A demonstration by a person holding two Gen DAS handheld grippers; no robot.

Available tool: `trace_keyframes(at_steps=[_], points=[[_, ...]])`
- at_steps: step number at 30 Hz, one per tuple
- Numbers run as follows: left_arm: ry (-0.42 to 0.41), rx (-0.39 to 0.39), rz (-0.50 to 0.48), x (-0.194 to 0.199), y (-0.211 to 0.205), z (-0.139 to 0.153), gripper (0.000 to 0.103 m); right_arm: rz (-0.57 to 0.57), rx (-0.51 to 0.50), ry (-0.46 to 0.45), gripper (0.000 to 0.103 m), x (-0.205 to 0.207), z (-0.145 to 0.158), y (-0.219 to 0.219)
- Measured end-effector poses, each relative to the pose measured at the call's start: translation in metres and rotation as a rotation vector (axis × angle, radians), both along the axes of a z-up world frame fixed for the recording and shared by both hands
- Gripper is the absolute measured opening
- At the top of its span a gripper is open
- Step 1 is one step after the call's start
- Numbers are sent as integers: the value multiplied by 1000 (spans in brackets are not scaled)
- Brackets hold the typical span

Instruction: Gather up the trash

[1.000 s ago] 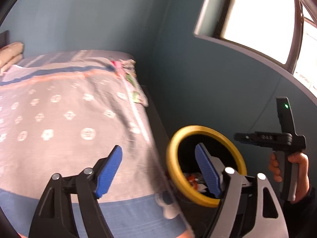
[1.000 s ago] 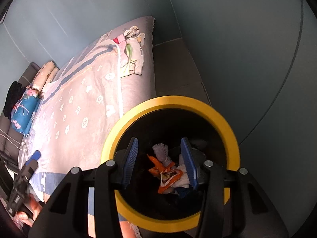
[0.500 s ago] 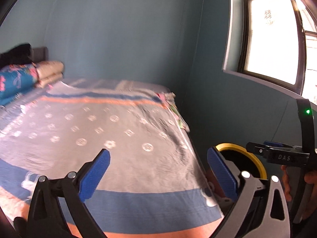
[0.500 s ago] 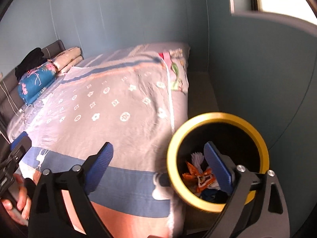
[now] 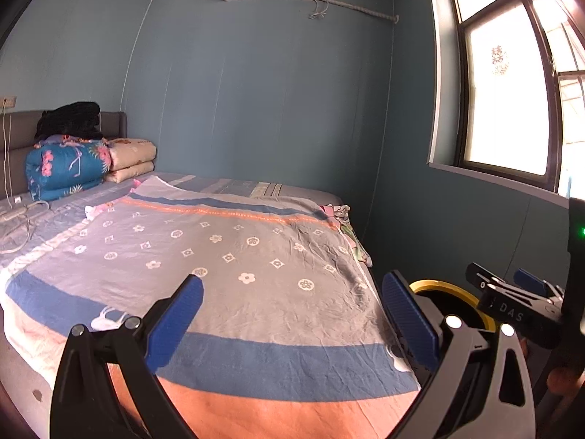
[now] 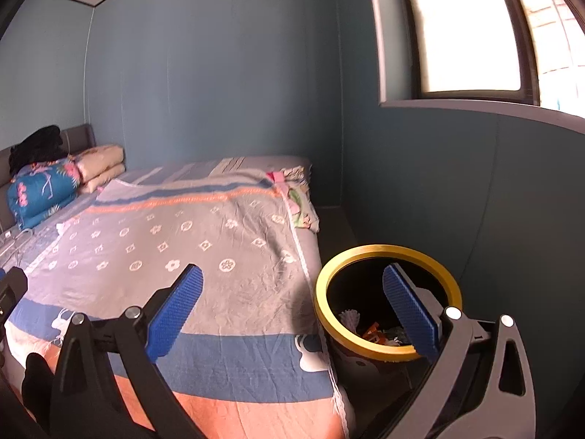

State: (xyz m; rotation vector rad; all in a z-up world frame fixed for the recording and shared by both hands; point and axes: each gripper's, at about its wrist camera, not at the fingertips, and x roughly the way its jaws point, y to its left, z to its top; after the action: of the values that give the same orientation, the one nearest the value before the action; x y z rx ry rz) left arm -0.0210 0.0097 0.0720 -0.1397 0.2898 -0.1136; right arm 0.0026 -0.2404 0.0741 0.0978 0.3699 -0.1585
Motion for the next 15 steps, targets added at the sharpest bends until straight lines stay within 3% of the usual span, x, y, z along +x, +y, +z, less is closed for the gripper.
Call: trace_keyframes(at_steps=[7,15], points=[[10,-7,19,-12,-3,-6,95,-22,18,-44,95,-20,1,-7],[38,-9,12,-14,-6,-10,95,-23,48,-16,95,-26,1,-10]])
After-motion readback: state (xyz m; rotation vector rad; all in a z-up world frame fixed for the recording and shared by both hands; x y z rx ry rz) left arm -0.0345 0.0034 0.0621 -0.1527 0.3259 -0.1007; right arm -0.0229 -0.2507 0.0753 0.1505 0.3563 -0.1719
